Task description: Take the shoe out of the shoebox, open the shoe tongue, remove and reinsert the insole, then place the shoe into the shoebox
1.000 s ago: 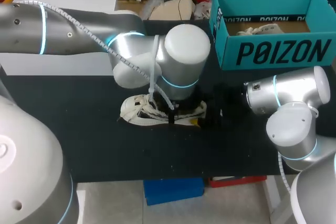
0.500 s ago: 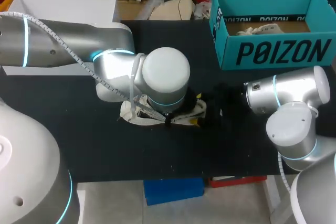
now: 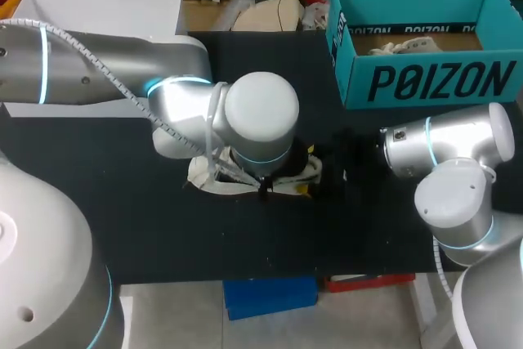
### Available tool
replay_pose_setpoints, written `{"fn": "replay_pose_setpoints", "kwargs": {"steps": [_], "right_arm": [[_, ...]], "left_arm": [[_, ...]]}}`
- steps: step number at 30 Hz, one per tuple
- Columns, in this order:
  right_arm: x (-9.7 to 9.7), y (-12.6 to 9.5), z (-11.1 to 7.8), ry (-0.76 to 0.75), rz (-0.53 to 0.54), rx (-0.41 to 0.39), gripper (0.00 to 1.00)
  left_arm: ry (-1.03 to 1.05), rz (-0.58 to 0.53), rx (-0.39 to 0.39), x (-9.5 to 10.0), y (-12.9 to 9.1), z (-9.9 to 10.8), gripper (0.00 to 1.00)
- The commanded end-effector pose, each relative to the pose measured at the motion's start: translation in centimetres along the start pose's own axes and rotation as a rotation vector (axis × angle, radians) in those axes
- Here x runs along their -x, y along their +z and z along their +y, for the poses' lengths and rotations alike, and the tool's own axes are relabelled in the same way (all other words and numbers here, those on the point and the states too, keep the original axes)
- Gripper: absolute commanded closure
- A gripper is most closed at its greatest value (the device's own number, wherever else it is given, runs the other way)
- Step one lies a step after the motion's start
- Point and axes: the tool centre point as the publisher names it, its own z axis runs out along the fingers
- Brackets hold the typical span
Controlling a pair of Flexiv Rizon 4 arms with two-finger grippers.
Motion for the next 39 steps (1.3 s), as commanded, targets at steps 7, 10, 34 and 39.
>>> {"fn": "replay_pose_setpoints", "kwargs": {"steps": [7,10,34,39], "right_arm": [[0.0,0.2,-0.1,0.001,-0.001,-0.003,1.00],[0.0,0.2,-0.1,0.001,-0.001,-0.003,1.00],[0.0,0.2,-0.1,0.001,-0.001,-0.003,1.00],[0.0,0.2,-0.1,0.001,-0.001,-0.003,1.00]], "left_arm": [[-0.008,0.076,-0.047,0.7,1.2,0.1,1.00],[-0.010,0.074,-0.070,0.8,0.1,0.2,1.00],[0.021,0.187,-0.231,0.4,-2.6,-1.6,1.00],[0.081,0.201,-0.296,0.3,-2.1,-2.3,0.89]]}}
